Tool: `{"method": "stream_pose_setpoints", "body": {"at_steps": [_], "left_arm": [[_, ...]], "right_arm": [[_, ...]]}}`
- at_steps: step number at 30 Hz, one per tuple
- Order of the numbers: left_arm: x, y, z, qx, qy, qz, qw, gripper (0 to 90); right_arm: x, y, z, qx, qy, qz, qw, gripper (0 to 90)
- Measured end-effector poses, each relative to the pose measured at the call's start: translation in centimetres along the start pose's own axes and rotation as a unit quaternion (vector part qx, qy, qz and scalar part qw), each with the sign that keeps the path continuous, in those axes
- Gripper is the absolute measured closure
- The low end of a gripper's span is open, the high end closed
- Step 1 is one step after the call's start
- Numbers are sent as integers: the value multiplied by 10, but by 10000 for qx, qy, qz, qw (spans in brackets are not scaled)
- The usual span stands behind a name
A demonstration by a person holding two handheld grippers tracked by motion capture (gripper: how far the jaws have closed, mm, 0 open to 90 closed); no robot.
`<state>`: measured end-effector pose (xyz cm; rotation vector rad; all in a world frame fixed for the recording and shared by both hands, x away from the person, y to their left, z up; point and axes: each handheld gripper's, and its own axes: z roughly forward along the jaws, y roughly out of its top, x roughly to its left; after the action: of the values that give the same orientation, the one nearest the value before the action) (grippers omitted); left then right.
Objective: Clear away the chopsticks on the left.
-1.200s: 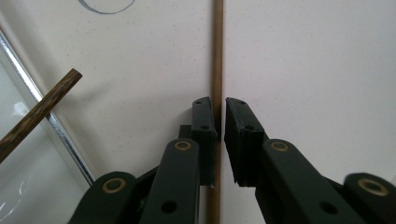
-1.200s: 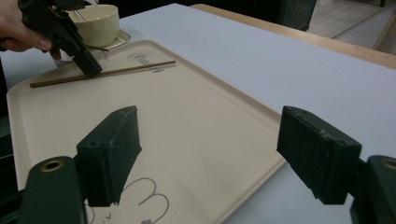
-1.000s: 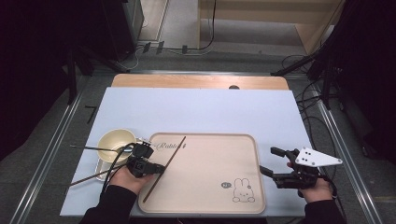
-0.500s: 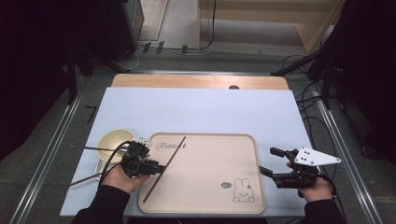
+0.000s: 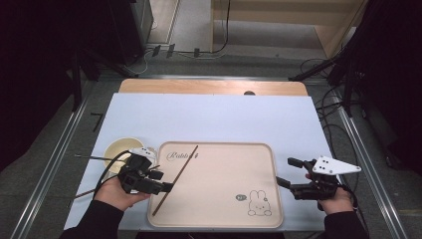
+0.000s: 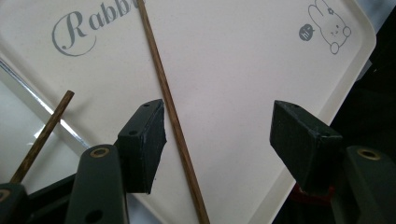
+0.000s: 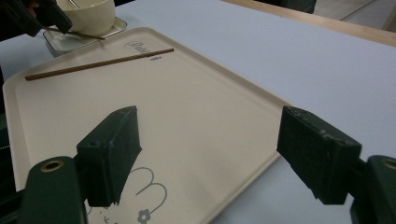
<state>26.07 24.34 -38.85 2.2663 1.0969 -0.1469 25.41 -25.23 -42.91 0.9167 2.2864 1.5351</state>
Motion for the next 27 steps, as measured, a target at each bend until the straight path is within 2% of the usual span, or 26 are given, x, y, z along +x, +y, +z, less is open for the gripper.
{"method": "stream_pose_setpoints", "body": {"at_steps": [5,8,13,20,25,27], "left_arm": [[1,-4,-11,0,19,114,9999,363],[1,-6,-18,40,-39,62,10000,359],[3,-11,-29,-35,-13,64,10000,359],[9,-21,-45,-18,-87,161,9998,363],[11,-27,-53,-14,-48,197,9998,364],[10,-29,-55,31,-45,301,9995,364]], "right_arm": [[1,0,0,6,16,-28,10000,218],[1,0,0,-15,27,-59,10000,218],[-1,0,-1,-54,-4,-27,10000,217],[-1,2,2,-54,40,-60,10000,217],[0,3,3,-55,68,-75,9999,218],[0,3,4,-43,92,-82,9999,217]]}}
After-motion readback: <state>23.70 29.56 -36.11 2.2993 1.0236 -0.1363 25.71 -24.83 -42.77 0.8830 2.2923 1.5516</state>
